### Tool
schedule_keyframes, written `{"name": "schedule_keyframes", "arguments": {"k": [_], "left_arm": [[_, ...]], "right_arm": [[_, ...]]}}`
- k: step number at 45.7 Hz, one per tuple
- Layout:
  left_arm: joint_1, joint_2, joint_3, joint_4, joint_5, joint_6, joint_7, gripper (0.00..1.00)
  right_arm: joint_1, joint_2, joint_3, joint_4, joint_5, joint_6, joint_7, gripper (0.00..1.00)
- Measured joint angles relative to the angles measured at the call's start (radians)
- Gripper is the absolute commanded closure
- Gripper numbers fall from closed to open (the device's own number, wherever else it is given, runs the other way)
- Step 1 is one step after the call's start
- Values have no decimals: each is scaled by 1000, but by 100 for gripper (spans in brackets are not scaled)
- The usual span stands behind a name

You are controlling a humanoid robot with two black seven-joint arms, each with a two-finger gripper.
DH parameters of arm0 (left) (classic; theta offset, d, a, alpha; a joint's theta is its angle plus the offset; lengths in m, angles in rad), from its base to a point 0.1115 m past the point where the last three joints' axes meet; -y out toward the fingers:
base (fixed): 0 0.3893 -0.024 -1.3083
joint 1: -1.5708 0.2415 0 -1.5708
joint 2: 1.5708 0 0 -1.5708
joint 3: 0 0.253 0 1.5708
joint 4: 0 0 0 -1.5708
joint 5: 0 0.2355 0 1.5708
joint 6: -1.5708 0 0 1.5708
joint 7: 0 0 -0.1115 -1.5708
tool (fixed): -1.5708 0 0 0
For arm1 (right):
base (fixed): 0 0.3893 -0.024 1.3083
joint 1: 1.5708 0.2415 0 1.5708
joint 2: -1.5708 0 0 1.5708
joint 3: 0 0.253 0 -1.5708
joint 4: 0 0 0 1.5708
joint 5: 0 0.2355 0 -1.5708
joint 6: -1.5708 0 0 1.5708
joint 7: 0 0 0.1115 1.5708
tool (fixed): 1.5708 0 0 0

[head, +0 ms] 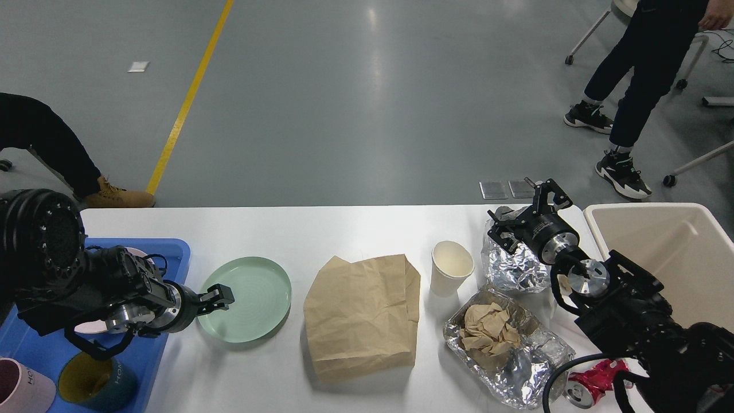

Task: Tidy desktop
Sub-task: 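Move the left gripper to the green plate rim and grasp it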

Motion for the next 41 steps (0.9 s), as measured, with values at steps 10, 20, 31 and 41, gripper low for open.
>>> {"name": "schedule_keyframes", "arguments": {"k": [10, 20, 31, 41], "left_arm": [[7, -3, -3, 24, 3, 1, 0, 11], [30, -6, -20, 35, 4, 2, 2, 12], [75, -2, -28, 84, 4, 2, 2, 11], [90, -5, -38, 106, 6, 1, 2, 16]], "right_arm": [[0, 0, 0, 0, 0, 0, 0, 0], [0, 0, 0, 0, 0, 0, 0, 0], [0, 0, 0, 0, 0, 0, 0, 0], [0, 0, 0, 0, 0, 0, 0, 0]]}}
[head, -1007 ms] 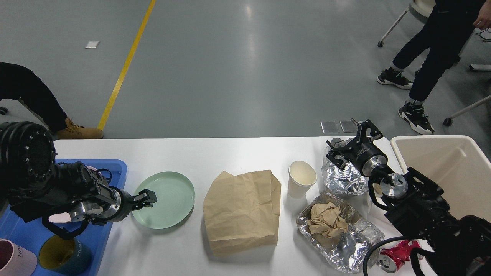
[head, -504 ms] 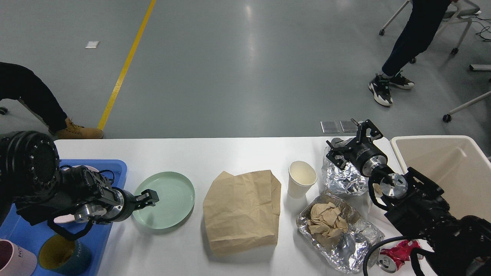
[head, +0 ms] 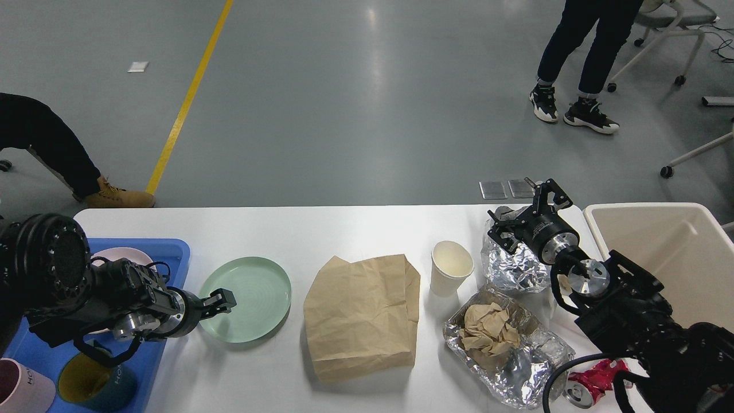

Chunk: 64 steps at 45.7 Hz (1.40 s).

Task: Tidy desktop
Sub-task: 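Move the left gripper to the green plate rim and grasp it, then lift the green plate and carry it over the pink plate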

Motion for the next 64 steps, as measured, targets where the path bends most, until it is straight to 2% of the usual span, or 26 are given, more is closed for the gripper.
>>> {"name": "schedule_keyframes", "arguments": {"k": [6, 13, 20, 25, 30, 34, 43, 53, 64], "left_arm": [[1, -3, -1, 8, 0, -2, 11, 28], [3, -3, -3, 11, 2, -8, 42, 35], [18, -4, -7, 18, 11, -10, 51, 39], [31, -5, -19, 34, 14, -11, 61, 45], [39, -4, -23, 48, 16, -18, 79, 55], [46, -5, -24, 58, 22, -34, 95, 68], [47, -4, -25, 89, 34, -139, 141, 86], [40, -2, -25, 120, 34, -256, 163, 100], [24, -1, -30, 123, 33, -340, 178, 100]], "right_arm": [[0, 0, 0, 0, 0, 0, 0, 0], [0, 0, 0, 0, 0, 0, 0, 0], [0, 0, 0, 0, 0, 0, 0, 0], [0, 0, 0, 0, 0, 0, 0, 0], [0, 0, 0, 0, 0, 0, 0, 0], [0, 0, 0, 0, 0, 0, 0, 0], [0, 0, 0, 0, 0, 0, 0, 0], [0, 0, 0, 0, 0, 0, 0, 0], [0, 0, 0, 0, 0, 0, 0, 0]]}}
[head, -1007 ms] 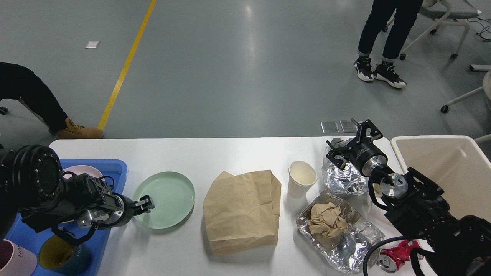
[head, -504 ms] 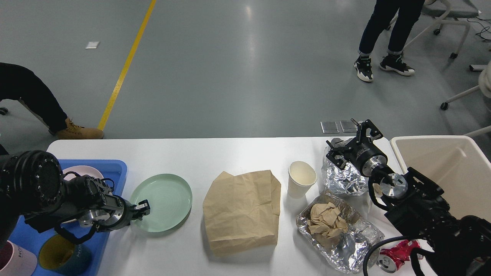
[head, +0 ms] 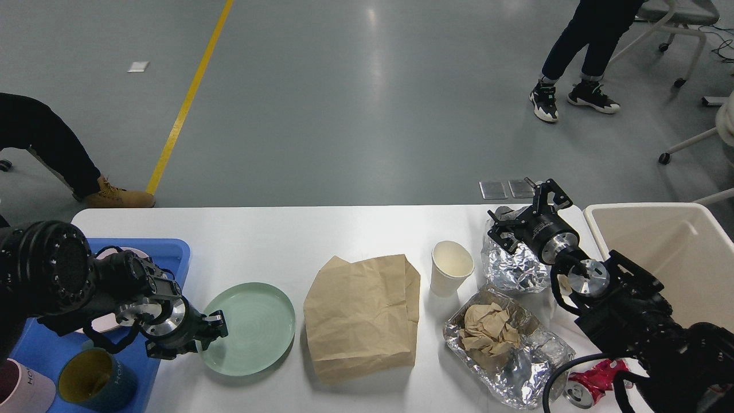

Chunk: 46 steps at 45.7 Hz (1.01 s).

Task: Tidy desktop
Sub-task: 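Lift the green plate and carry it over the pink plate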

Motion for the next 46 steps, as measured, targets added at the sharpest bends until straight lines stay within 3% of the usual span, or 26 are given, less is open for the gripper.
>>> {"name": "schedule_keyframes", "arguments": {"k": [8, 22, 46], "left_arm": [[-45, 2, -14, 0, 0, -39, 22, 100], [-230, 34, -5, -39, 1, -194, 80, 100], [-857, 172, 165, -275, -1, -548, 81, 100]], "right_arm": [[0, 0, 0, 0, 0, 0, 0, 0], [0, 0, 0, 0, 0, 0, 0, 0], [0, 0, 0, 0, 0, 0, 0, 0]]}}
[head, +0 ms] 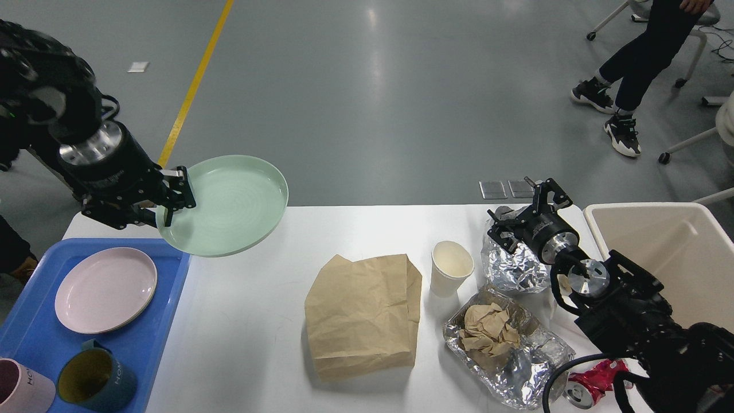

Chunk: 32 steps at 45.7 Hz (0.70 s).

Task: Tidy desktop
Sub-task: 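Lift the green plate and carry it over the pink plate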

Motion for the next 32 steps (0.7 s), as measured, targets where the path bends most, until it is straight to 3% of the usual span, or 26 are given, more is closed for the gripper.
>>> {"name": "schedule_keyframes", "arguments": {"k": [11, 18, 24, 32], "left_arm": [[-198, 31, 67, -31, -10, -44, -9, 100], [-251, 34, 104, -33, -11, -45, -10, 100], [-225, 64, 149, -16, -11, -45, -13, 100], [-42, 205, 167, 60, -5, -24, -44, 100]], "right_arm": [[0, 0, 0, 0, 0, 0, 0, 0], [0, 0, 0, 0, 0, 0, 0, 0], [0, 0, 0, 0, 0, 0, 0, 0], [0, 0, 0, 0, 0, 0, 0, 0]]}}
